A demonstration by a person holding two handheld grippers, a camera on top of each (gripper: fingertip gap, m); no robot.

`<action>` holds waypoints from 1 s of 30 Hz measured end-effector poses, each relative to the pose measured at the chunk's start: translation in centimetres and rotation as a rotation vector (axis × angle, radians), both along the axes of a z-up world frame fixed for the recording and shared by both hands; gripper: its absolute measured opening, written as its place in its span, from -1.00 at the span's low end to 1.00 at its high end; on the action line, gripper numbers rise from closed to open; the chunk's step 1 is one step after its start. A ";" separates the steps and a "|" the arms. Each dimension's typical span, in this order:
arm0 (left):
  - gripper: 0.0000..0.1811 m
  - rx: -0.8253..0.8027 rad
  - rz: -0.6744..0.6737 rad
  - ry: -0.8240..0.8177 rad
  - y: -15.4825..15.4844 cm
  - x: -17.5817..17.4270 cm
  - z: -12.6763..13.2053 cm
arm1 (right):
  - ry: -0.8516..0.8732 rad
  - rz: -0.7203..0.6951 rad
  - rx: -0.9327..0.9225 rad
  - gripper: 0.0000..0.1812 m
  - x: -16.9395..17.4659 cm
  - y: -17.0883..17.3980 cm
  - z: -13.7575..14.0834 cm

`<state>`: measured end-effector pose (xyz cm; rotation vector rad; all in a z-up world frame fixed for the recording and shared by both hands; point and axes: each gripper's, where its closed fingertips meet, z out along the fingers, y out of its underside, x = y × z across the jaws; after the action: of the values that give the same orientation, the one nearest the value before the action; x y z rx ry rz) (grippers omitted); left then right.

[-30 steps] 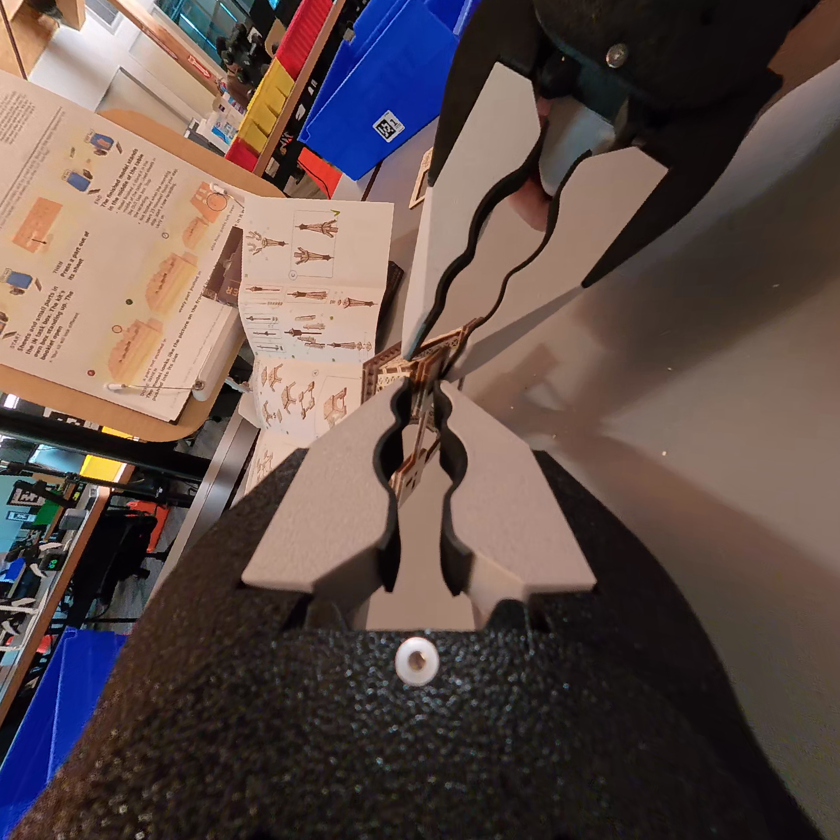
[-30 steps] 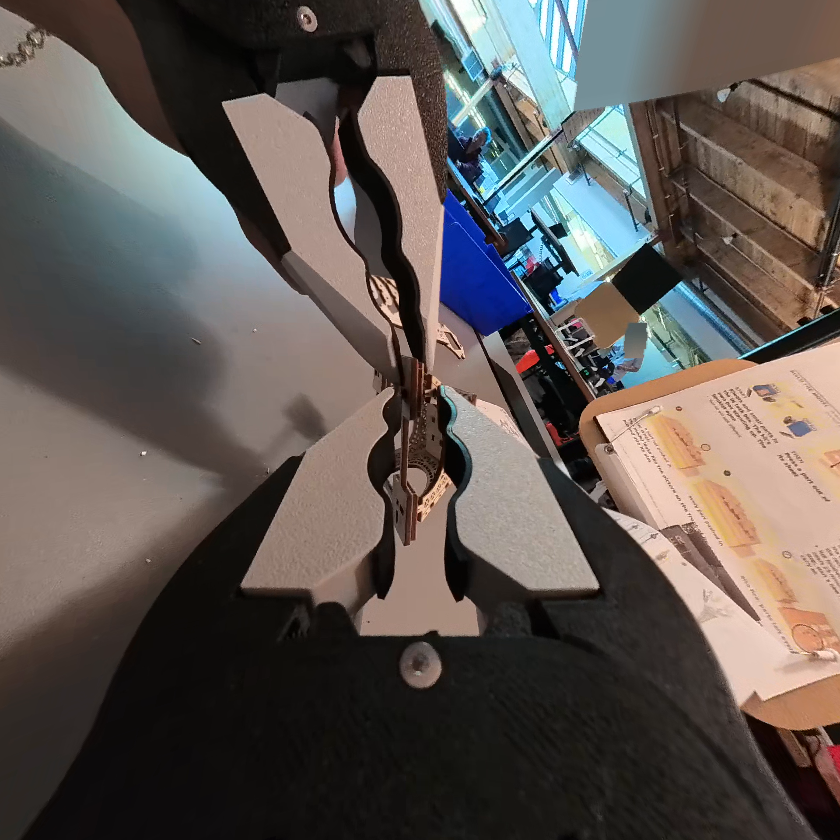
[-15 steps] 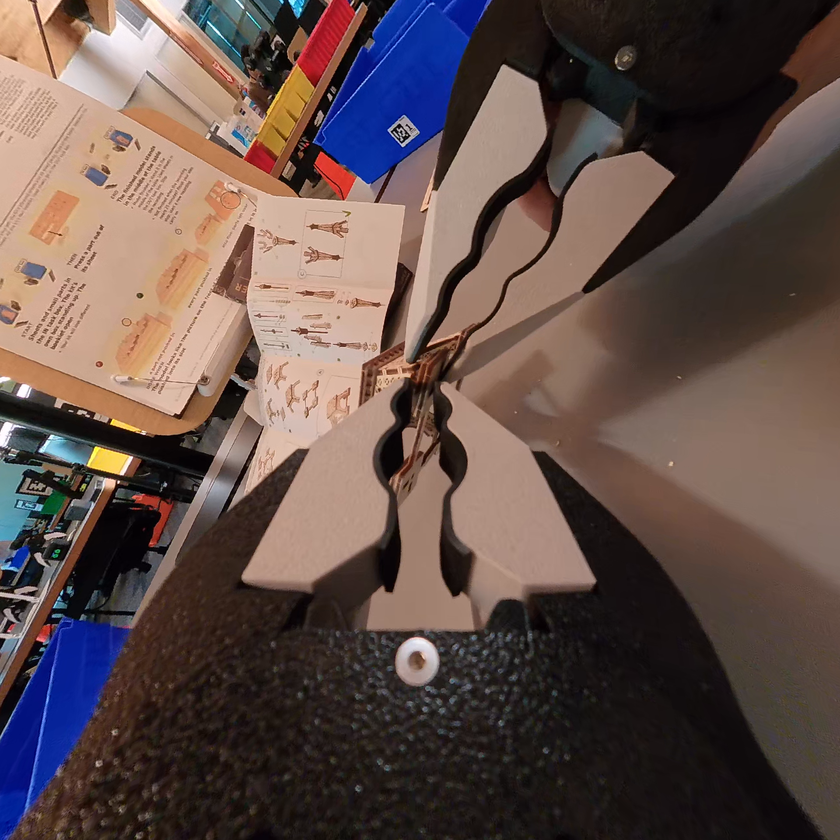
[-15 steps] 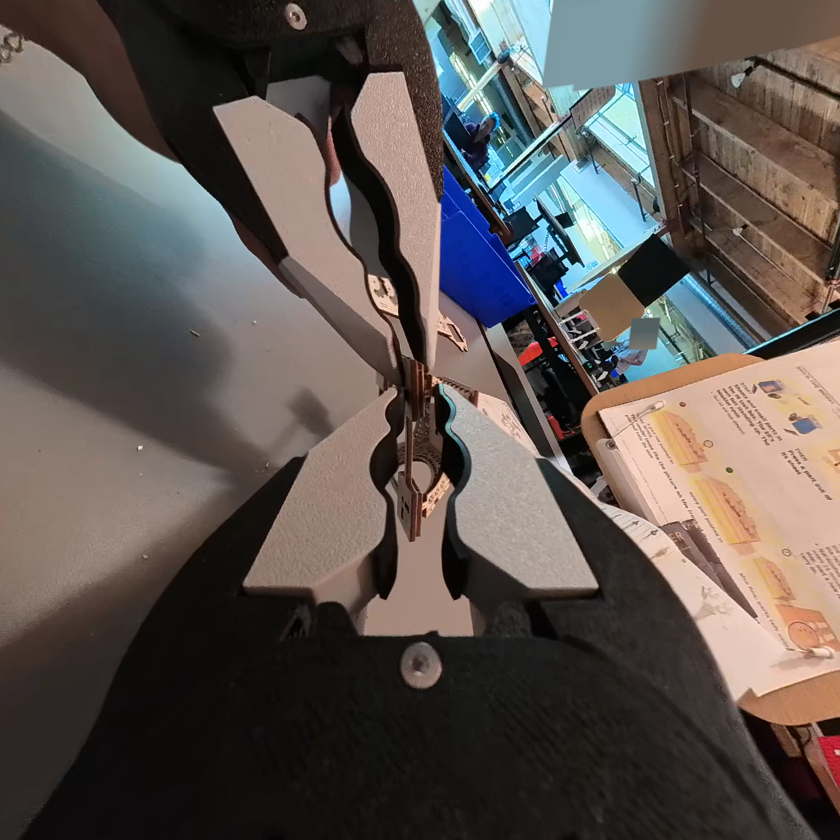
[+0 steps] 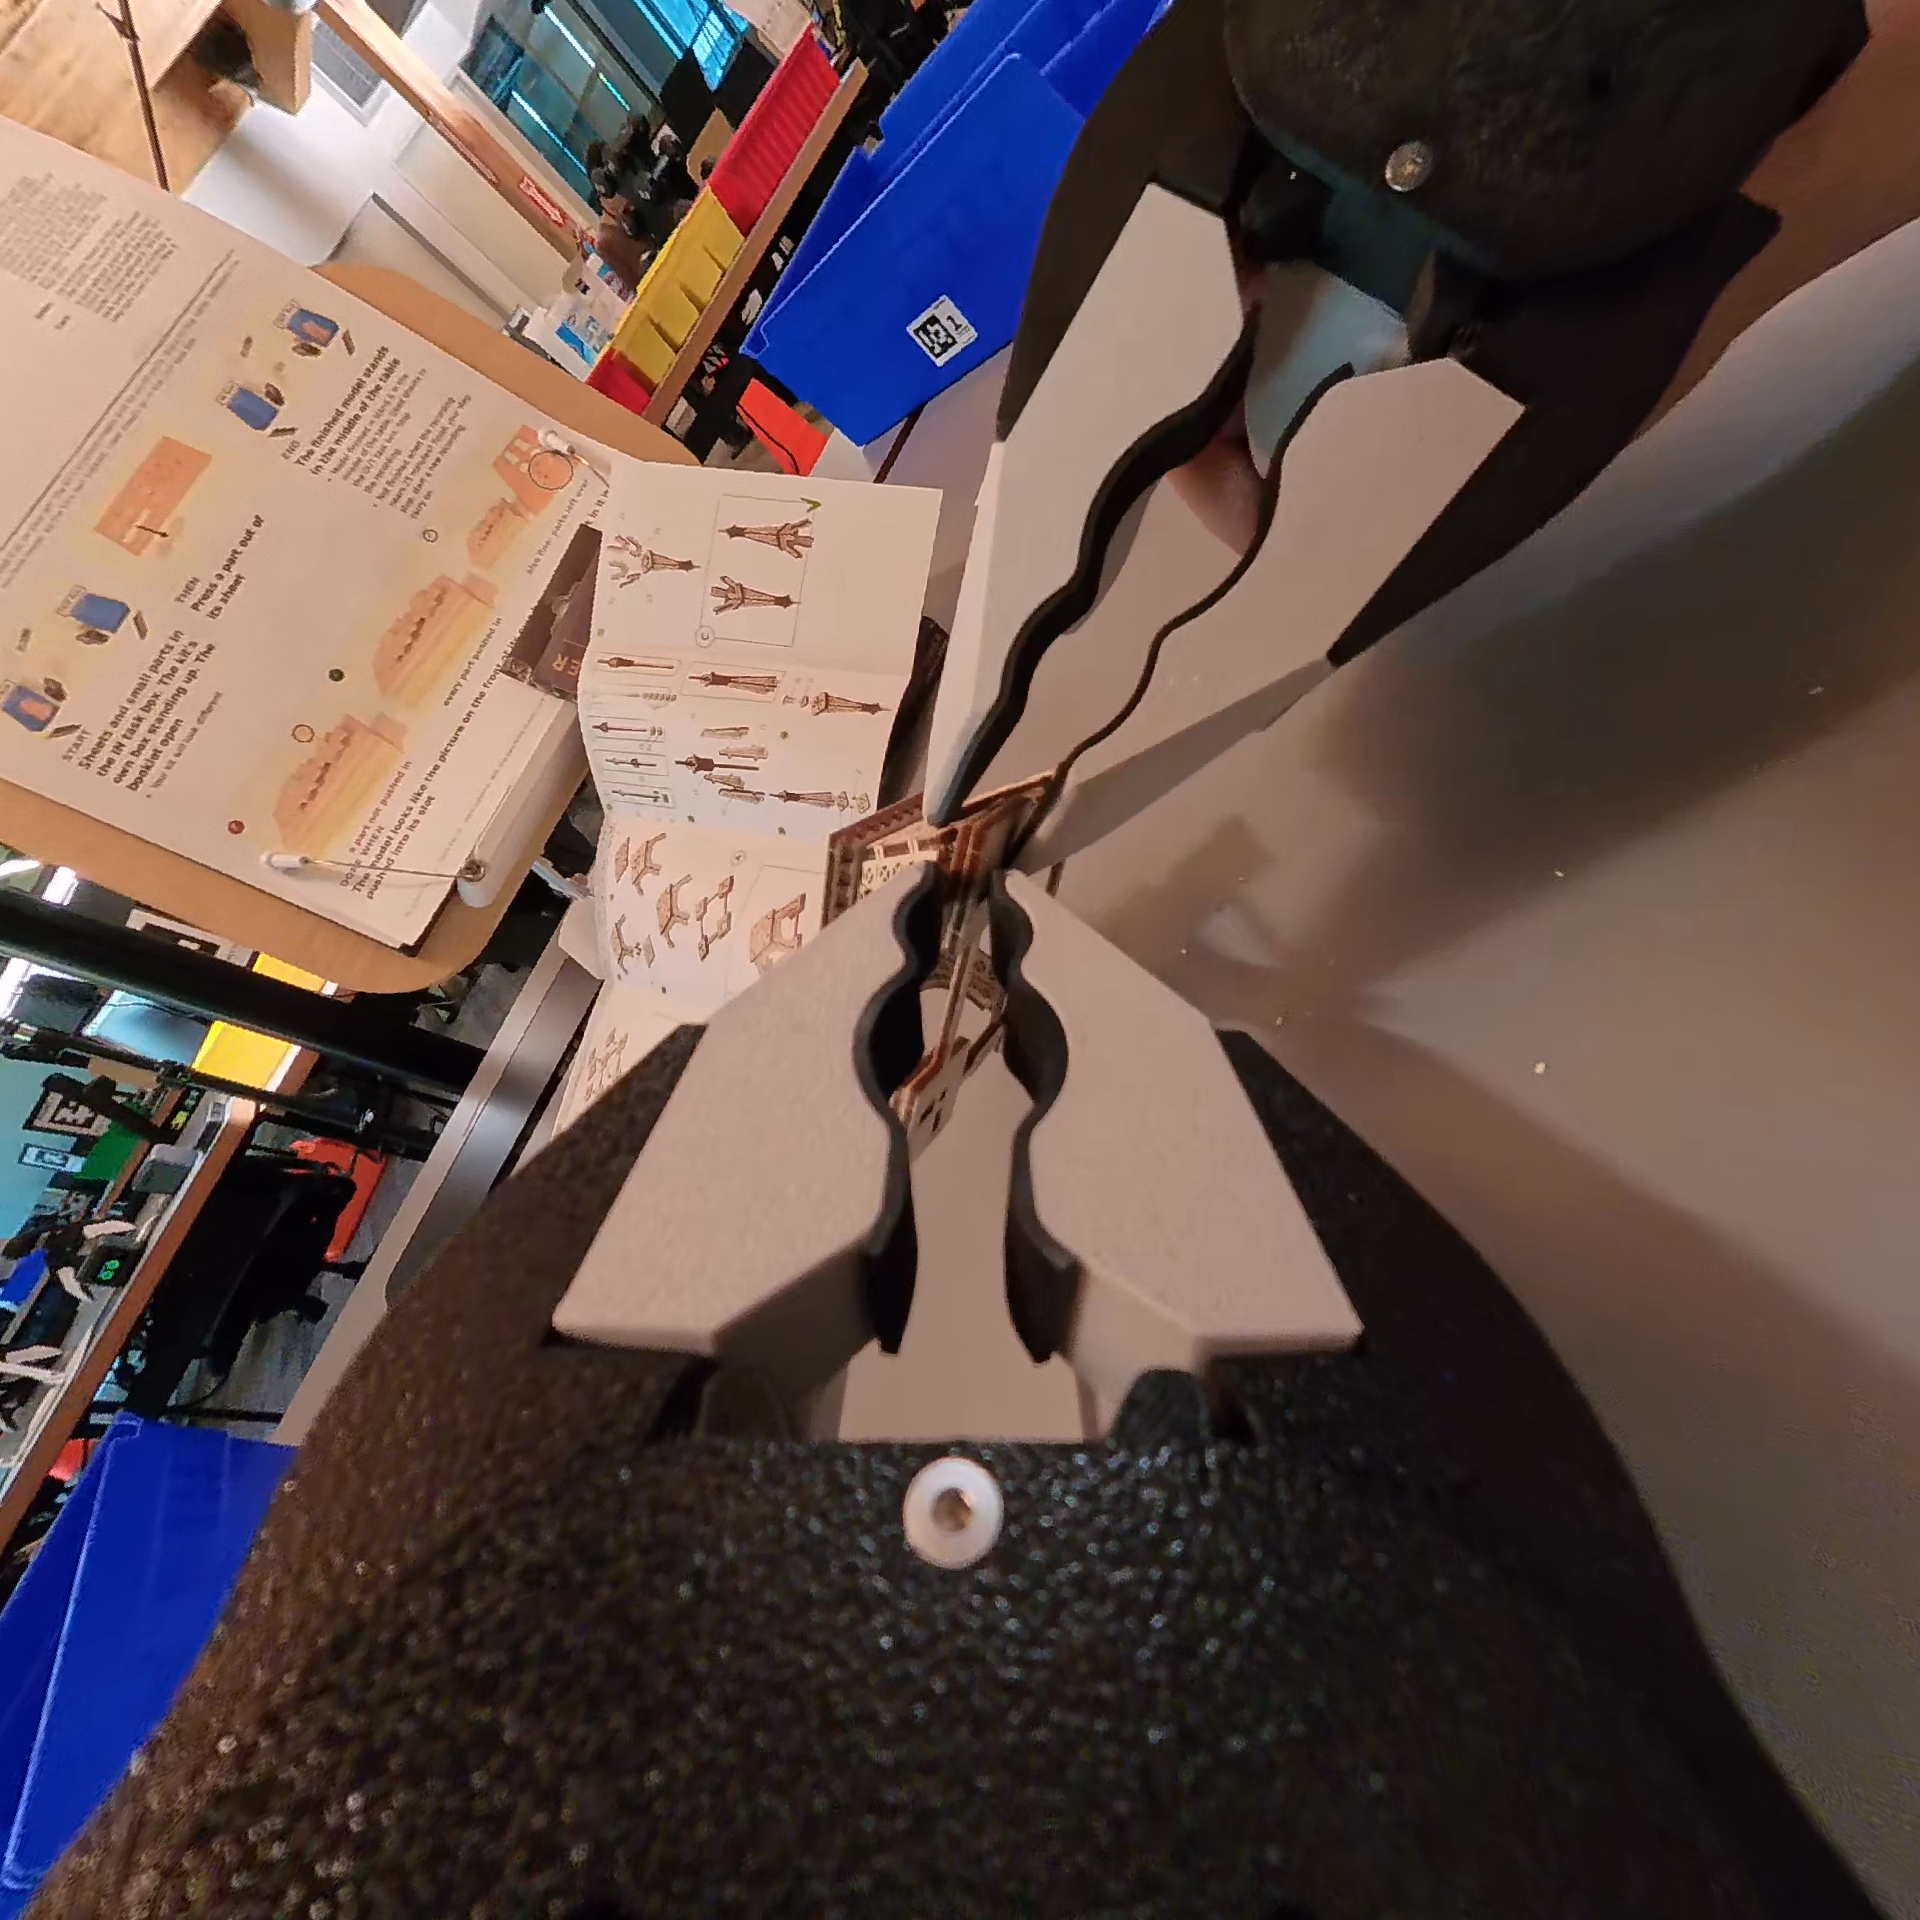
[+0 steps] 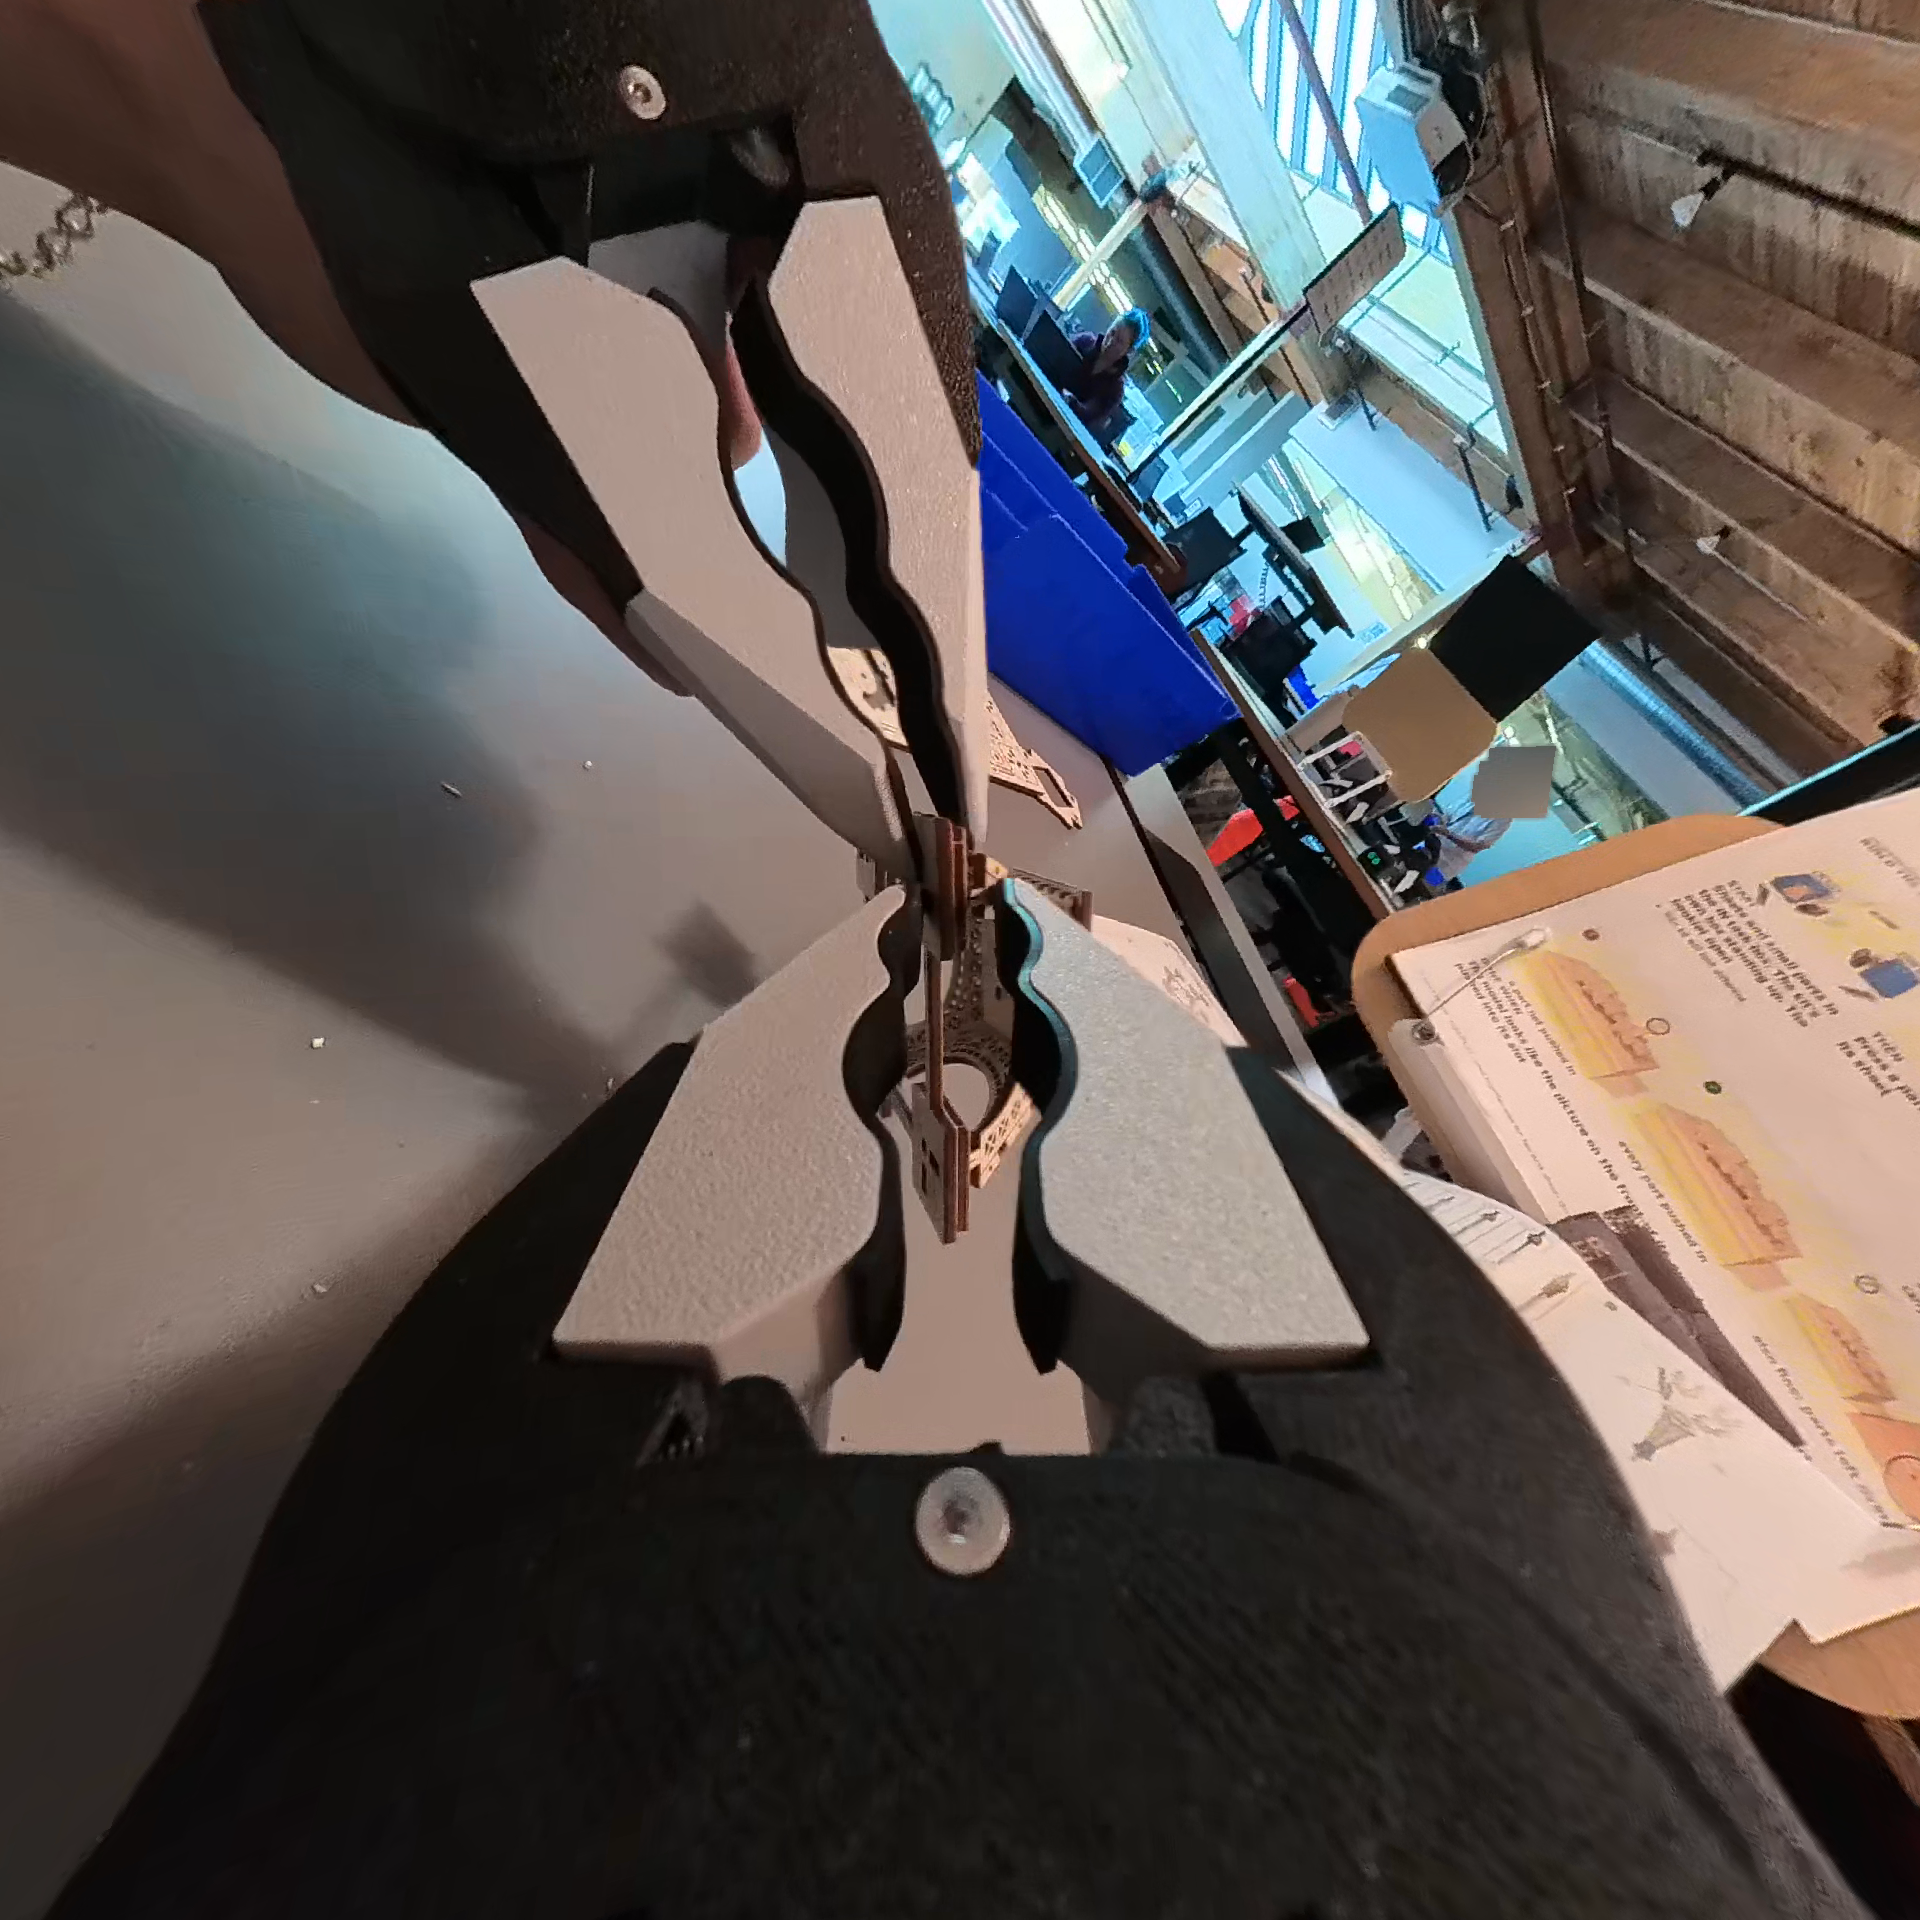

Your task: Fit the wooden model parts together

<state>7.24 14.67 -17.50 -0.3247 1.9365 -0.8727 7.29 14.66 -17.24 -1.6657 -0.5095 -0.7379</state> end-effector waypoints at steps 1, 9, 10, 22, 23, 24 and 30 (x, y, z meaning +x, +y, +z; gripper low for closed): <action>-0.94 -0.003 -0.003 -0.005 0.0 -0.1 0.0 | -0.009 -0.001 0.000 -0.88 -0.1 0.0 0.0; -0.94 -0.037 -0.017 -0.018 0.1 -0.5 -0.1 | -0.042 0.004 0.007 -0.87 -0.7 -0.2 -0.1; -0.94 -0.045 -0.018 -0.015 0.1 -0.5 -0.1 | -0.057 0.000 0.005 -0.87 -0.8 -0.2 -0.1; -0.94 -0.063 -0.041 -0.027 0.3 -0.7 -0.1 | -0.080 0.011 -0.030 -0.89 -1.3 -0.3 -0.2; -0.94 -0.065 -0.041 -0.028 0.3 -0.8 -0.1 | -0.098 0.007 -0.037 -0.89 -1.3 -0.3 -0.2; -0.94 -0.071 -0.041 -0.026 0.2 -0.8 -0.1 | -0.116 0.004 -0.045 -0.90 -1.4 -0.4 -0.2; -0.94 -0.094 -0.043 -0.007 0.2 -0.8 -0.1 | -0.118 -0.006 -0.059 -0.91 -1.5 -0.5 -0.1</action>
<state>6.48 14.86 -17.59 -0.3360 1.9059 -0.9942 5.79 14.12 -17.36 -1.6856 -0.6154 -0.8360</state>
